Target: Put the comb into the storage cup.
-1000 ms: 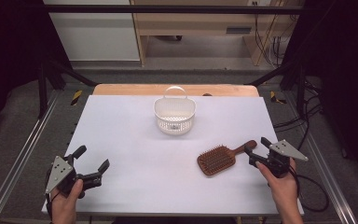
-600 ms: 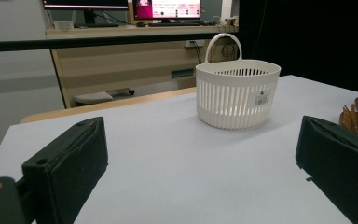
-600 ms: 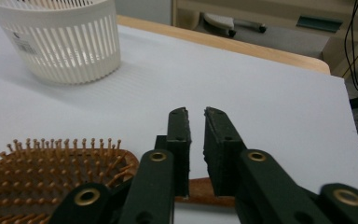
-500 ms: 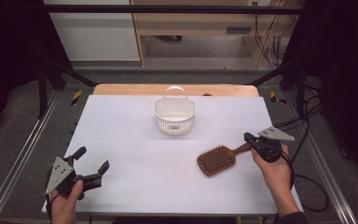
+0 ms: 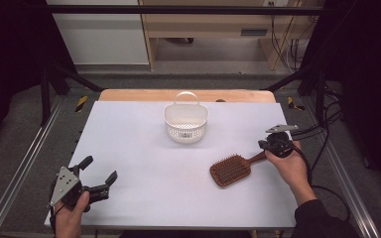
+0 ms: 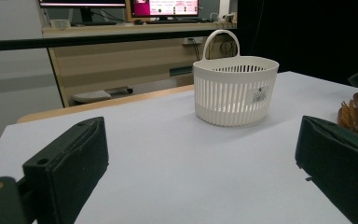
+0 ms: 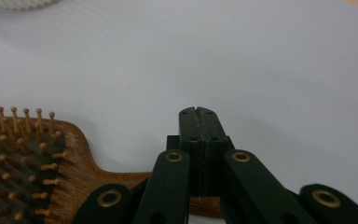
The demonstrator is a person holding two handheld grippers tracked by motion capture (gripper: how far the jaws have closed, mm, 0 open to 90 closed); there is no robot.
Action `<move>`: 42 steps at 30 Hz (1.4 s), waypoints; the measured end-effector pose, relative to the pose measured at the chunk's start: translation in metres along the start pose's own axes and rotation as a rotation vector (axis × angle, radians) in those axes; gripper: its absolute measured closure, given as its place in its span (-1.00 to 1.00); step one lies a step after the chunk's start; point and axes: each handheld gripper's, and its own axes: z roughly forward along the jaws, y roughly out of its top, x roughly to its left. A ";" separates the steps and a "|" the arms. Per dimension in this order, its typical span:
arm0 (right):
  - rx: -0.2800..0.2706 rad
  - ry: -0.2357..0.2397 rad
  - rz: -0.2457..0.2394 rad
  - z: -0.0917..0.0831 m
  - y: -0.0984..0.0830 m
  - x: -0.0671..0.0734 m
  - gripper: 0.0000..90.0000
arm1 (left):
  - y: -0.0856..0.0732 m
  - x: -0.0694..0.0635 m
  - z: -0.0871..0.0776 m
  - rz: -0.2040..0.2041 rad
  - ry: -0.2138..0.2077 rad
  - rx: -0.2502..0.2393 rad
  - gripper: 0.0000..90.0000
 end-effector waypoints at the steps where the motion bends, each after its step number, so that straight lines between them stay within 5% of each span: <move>1: 0.007 0.002 -0.007 0.002 -0.001 0.000 1.00 | 0.000 0.000 0.000 0.001 0.000 0.002 -0.94; 16: 0.118 0.009 -0.092 0.021 -0.008 0.010 1.00 | 0.000 -0.002 0.001 0.013 -0.004 0.007 -0.94; 42: 0.195 0.135 -0.092 -0.018 -0.040 0.044 1.00 | 0.000 -0.003 0.001 0.021 -0.005 0.013 -0.94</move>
